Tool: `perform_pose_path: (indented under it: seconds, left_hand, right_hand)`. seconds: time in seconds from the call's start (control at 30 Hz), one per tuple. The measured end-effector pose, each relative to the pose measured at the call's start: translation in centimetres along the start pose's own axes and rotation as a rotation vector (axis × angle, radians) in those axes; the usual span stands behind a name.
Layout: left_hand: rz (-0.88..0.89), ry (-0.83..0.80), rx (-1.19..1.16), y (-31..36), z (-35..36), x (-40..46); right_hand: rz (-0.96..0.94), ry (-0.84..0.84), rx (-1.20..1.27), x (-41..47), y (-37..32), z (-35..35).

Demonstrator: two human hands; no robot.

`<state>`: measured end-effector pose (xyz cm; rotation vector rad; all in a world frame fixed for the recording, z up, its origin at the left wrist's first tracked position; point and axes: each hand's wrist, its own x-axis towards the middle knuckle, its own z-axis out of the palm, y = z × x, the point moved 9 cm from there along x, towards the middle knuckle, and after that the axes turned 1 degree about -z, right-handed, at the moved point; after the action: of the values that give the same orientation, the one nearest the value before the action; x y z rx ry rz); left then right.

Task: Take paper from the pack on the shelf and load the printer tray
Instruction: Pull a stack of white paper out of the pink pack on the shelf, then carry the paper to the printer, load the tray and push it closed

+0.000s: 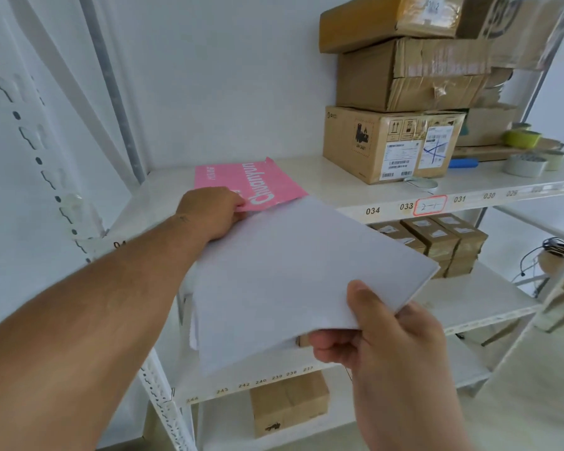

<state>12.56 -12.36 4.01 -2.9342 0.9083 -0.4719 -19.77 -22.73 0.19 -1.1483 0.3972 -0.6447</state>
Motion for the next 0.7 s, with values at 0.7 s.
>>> perform_pose_path:
  seconds: [0.7]
  left_hand:
    - [-0.219,0.152,-1.665,3.6,-6.0,-24.2]
  right_hand:
    - [0.09,-0.218,0.181,-4.9,4.4,-5.1]
